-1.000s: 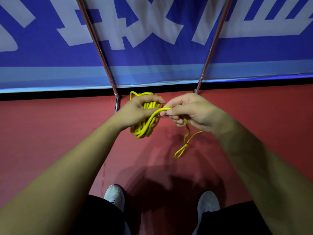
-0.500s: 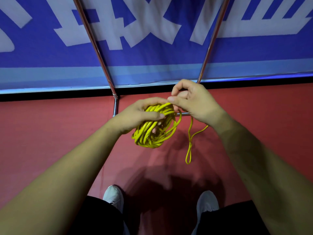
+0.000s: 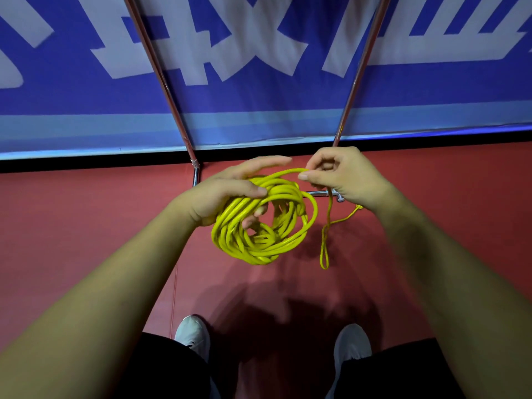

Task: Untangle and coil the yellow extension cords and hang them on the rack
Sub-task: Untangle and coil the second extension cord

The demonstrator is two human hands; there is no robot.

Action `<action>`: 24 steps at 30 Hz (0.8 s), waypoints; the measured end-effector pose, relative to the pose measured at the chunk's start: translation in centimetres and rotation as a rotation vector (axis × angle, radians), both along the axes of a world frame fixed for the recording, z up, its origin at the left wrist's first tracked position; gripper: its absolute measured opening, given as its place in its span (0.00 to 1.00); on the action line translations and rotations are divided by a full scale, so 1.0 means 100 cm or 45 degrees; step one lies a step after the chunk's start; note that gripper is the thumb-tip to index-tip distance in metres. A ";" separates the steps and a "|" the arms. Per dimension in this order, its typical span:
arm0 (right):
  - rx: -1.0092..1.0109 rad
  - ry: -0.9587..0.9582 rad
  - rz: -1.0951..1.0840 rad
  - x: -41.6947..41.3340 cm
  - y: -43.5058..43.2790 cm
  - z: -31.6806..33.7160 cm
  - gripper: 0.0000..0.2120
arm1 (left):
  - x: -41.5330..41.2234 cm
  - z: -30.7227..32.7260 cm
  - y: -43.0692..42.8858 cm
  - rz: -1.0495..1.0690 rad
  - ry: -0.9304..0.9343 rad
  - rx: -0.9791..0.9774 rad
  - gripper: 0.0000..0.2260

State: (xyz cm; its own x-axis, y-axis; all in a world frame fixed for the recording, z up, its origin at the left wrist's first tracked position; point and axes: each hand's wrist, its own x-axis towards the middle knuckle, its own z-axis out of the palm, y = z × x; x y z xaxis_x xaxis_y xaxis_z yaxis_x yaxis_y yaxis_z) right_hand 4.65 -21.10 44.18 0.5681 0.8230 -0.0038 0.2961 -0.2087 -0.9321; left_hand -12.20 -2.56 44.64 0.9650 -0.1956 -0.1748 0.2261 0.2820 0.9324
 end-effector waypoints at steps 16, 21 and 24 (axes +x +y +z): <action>-0.612 0.087 0.029 0.013 -0.019 -0.095 0.08 | 0.007 0.006 0.030 0.771 -0.347 -0.573 0.12; -0.473 0.178 0.089 -0.027 0.005 -0.082 0.07 | 0.011 0.007 0.026 1.016 -0.337 -0.468 0.09; -0.497 0.152 0.262 -0.045 0.018 -0.072 0.07 | 0.010 0.009 0.028 1.106 -0.348 -0.446 0.11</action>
State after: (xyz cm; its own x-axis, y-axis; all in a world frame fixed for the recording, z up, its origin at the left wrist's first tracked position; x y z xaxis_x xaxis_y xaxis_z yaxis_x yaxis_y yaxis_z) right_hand 0.14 -19.26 36.94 0.3696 0.8426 -0.3916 0.2634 -0.4992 -0.8255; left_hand -11.25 0.22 45.55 0.7965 0.6046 0.0092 -0.4032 0.5197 0.7532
